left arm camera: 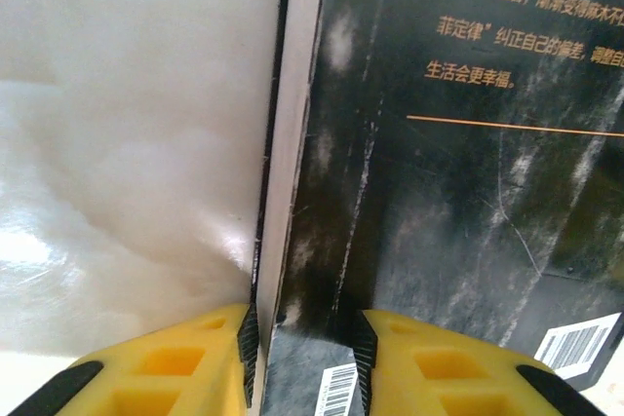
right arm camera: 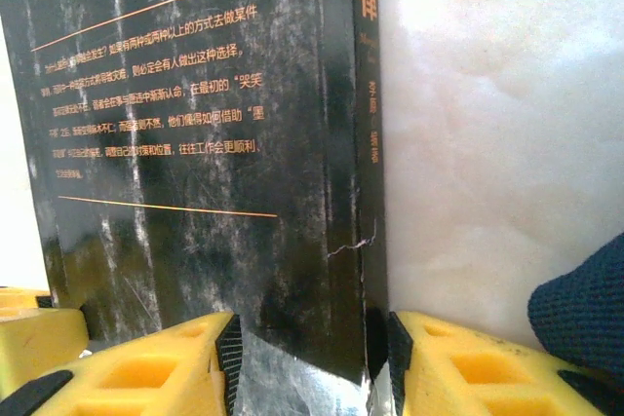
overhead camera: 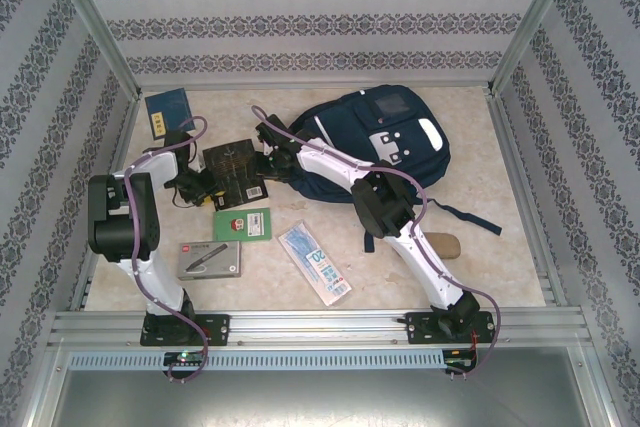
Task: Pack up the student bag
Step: Pick up the book from the middle-left of the table.
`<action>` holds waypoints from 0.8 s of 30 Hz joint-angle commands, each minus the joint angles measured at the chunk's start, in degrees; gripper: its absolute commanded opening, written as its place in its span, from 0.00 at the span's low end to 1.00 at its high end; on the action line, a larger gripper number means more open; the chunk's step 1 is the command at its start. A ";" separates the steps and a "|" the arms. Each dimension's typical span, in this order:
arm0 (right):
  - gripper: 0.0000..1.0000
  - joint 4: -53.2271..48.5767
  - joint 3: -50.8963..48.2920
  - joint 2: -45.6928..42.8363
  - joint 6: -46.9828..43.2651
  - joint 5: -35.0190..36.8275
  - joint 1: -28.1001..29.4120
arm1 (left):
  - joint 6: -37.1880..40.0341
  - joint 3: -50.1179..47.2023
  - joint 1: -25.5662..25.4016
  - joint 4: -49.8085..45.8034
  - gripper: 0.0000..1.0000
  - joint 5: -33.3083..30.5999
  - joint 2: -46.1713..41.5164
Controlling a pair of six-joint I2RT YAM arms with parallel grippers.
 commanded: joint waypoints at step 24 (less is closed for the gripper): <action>0.21 31.95 -11.09 -7.31 17.86 -27.32 1.02 | -0.63 1.29 -1.73 1.70 0.29 4.66 2.32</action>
